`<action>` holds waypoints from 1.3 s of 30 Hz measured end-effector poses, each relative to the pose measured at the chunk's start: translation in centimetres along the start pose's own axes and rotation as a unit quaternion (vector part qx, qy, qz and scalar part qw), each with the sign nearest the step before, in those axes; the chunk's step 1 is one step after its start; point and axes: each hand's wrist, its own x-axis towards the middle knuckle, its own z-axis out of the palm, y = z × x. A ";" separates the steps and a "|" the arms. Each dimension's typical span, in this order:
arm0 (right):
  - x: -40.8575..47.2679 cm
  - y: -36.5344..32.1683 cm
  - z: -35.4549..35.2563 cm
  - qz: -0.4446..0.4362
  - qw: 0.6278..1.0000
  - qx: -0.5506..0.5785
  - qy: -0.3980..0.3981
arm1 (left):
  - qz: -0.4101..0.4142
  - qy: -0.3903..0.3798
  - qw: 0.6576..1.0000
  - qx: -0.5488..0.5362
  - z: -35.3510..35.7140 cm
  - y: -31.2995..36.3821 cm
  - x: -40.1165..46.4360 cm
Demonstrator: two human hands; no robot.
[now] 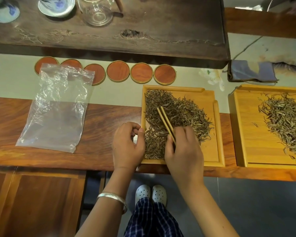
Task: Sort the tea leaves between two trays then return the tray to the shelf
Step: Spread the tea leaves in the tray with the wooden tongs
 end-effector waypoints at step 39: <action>-4.9 4.7 -3.5 -0.011 0.998 0.020 -0.059 | -0.014 -0.009 1.000 0.007 -0.3 0.5 0.0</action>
